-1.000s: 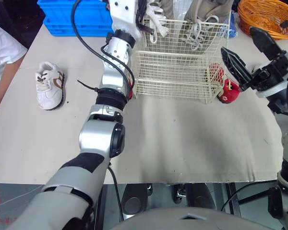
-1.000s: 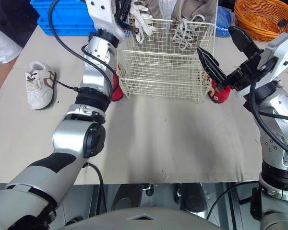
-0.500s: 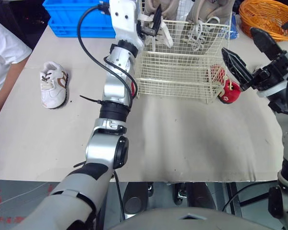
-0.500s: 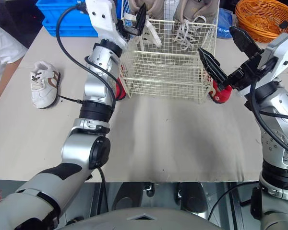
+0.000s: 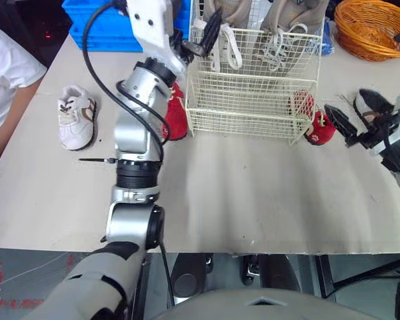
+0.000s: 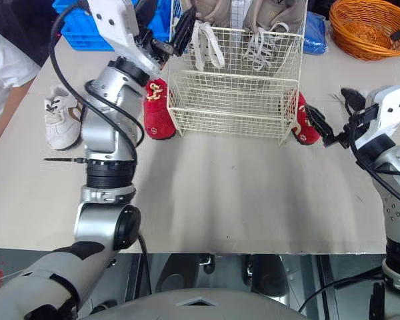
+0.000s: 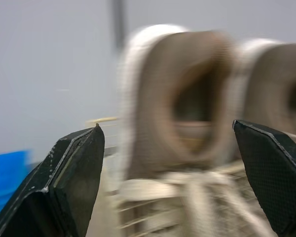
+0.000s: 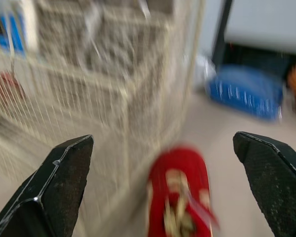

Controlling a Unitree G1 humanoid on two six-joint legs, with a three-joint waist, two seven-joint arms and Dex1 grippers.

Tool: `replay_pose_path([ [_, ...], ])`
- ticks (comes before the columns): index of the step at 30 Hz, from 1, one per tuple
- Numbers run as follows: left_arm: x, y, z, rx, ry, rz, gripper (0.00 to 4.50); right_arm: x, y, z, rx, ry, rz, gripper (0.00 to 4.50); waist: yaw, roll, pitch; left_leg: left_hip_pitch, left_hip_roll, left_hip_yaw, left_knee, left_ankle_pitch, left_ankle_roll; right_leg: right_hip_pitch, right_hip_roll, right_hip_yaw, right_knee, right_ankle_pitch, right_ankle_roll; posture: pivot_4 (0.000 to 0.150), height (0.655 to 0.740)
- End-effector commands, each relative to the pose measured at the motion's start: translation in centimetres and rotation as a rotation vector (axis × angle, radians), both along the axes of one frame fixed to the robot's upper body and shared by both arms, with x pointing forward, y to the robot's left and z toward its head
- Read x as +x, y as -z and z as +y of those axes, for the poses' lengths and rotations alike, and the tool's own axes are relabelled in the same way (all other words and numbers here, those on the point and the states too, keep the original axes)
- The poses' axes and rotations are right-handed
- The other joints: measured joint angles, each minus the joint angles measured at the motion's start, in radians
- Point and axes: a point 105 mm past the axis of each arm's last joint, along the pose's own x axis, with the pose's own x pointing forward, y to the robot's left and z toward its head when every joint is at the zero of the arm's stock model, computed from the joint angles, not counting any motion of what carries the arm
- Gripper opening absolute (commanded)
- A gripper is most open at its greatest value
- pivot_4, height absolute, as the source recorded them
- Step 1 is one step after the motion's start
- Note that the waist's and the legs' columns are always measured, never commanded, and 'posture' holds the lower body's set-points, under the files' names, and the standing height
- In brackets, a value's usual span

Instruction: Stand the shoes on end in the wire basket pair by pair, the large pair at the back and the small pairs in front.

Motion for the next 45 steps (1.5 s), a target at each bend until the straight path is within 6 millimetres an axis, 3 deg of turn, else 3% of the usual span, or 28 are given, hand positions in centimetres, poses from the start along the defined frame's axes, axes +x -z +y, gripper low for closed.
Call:
replay_pose_path([
  [1, -3.2, -0.4, -1.4, 0.128, 0.225, 0.012, 4.49, -0.1, 0.8, -1.6, 0.011, 0.038, 0.064, 4.50, -0.001, 0.001, 0.000, 0.000, 0.000, 0.000, 0.000, 0.000, 0.000, 0.000, 0.000, 0.000, 0.000, 0.000, 0.000, 0.150, 0.6860],
  [4, -5.6, 1.7, -1.9, 0.309, 0.409, 0.127, 4.49, 0.2, 2.7, -2.1, -0.010, 0.043, 0.155, 4.50, -0.002, 0.003, -0.002, 0.001, 0.000, 0.000, 0.000, 0.000, 0.000, 0.000, 0.000, 0.001, 0.000, 0.000, 0.000, 0.150, 0.6860],
  [7, -6.7, 3.6, -1.5, 0.450, 0.478, 0.236, 4.49, 0.8, 3.8, -1.9, 0.006, 0.026, 0.194, 4.50, -0.003, 0.005, -0.002, 0.004, 0.000, 0.000, 0.000, 0.000, 0.000, 0.002, 0.001, 0.003, 0.000, 0.000, 0.000, 0.150, 0.6860],
  [15, -8.8, 5.4, -0.7, 0.579, 0.591, 0.397, 4.49, 2.4, 4.5, -1.8, 0.049, 0.004, 0.225, 4.50, 0.002, 0.006, -0.003, 0.004, 0.001, 0.000, 0.000, 0.000, -0.001, 0.002, 0.002, 0.004, 0.000, 0.000, 0.000, 0.150, 0.6860],
  [18, -8.7, 5.7, -0.6, 0.612, 0.575, 0.426, 4.50, 2.9, 4.6, -1.4, 0.053, -0.010, 0.224, 3.68, 0.000, 0.006, -0.003, 0.004, 0.001, 0.000, 0.000, 0.000, -0.001, 0.002, 0.002, 0.004, 0.000, 0.000, 0.000, 0.150, 0.6860],
  [21, -8.3, 5.5, -0.9, 0.605, 0.556, 0.421, 4.50, 3.1, 4.7, -1.1, 0.051, -0.017, 0.217, 2.32, 0.000, 0.006, -0.003, 0.004, 0.001, 0.000, 0.000, 0.000, -0.001, 0.002, 0.002, 0.005, 0.000, 0.000, 0.000, 0.150, 0.6860],
  [22, -8.3, 5.4, -1.0, 0.601, 0.555, 0.419, 4.50, 3.1, 4.7, -1.0, 0.052, -0.018, 0.213, 2.10, 0.000, 0.006, -0.003, 0.004, 0.001, 0.000, 0.000, 0.000, -0.001, 0.002, 0.002, 0.005, 0.000, 0.000, 0.000, 0.150, 0.6860],
  [27, -8.3, 5.4, -1.4, 0.601, 0.564, 0.408, 4.50, 3.0, 3.9, -1.5, 0.040, 0.012, 0.149, 0.04, 0.000, 0.007, -0.002, 0.004, 0.001, 0.000, 0.000, 0.000, -0.001, 0.002, 0.002, 0.005, 0.000, 0.000, 0.000, 0.150, 0.6860],
  [28, -8.3, 5.4, -1.5, 0.603, 0.565, 0.407, 4.50, 2.9, 3.8, -1.6, 0.038, 0.019, 0.142, 0.01, 0.000, 0.007, -0.002, 0.004, 0.001, 0.000, 0.000, 0.000, -0.001, 0.002, 0.002, 0.005, 0.000, 0.000, 0.000, 0.150, 0.6860],
  [30, -8.3, 5.3, -1.5, 0.603, 0.562, 0.401, 4.50, 2.7, 3.1, -2.1, 0.040, 0.037, 0.105, 0.01, 0.000, 0.007, -0.002, 0.004, 0.001, 0.000, 0.000, 0.000, -0.001, 0.002, 0.002, 0.005, 0.000, 0.000, 0.000, 0.150, 0.6860],
  [34, -8.1, 5.2, -1.2, 0.602, 0.551, 0.392, 4.50, 1.5, 0.1, -4.0, 0.008, 0.117, -0.069, 0.01, 0.002, 0.008, -0.002, 0.004, 0.001, 0.000, -0.001, 0.000, -0.001, 0.002, 0.002, 0.005, 0.000, 0.000, 0.000, 0.150, 0.6860],
  [37, -7.9, 4.9, -0.8, 0.601, 0.541, 0.384, 4.50, -0.4, -5.1, -5.3, -0.022, 0.148, -0.329, 0.01, 0.001, 0.008, -0.002, 0.004, 0.000, 0.001, -0.001, 0.000, -0.001, 0.002, 0.002, 0.005, -0.001, 0.000, 0.000, 0.150, 0.6860],
  [38, -7.6, 4.9, -0.5, 0.604, 0.533, 0.383, 4.50, -1.6, -7.1, -5.0, -0.067, 0.120, -0.459, 0.01, 0.001, 0.009, -0.002, 0.004, 0.001, 0.001, -0.001, 0.000, -0.001, 0.002, 0.002, 0.005, -0.001, 0.000, 0.000, 0.150, 0.6860],
  [40, -7.4, 4.9, -0.2, 0.614, 0.521, 0.379, 4.50, -2.8, -8.9, -4.4, -0.125, 0.105, -0.587, 0.01, 0.000, 0.011, -0.001, 0.004, 0.001, 0.001, -0.001, 0.000, -0.001, 0.001, 0.002, 0.005, 0.000, 0.000, 0.000, 0.150, 0.6860],
  [45, -6.8, 4.5, 0.7, 0.637, 0.504, 0.363, 4.50, -5.0, -10.0, 0.7, -0.494, -0.070, -0.795, 0.01, -0.004, 0.011, -0.002, 0.004, 0.003, 0.001, -0.001, 0.000, -0.001, 0.001, 0.004, 0.006, 0.000, 0.000, 0.000, 0.150, 0.6860],
])
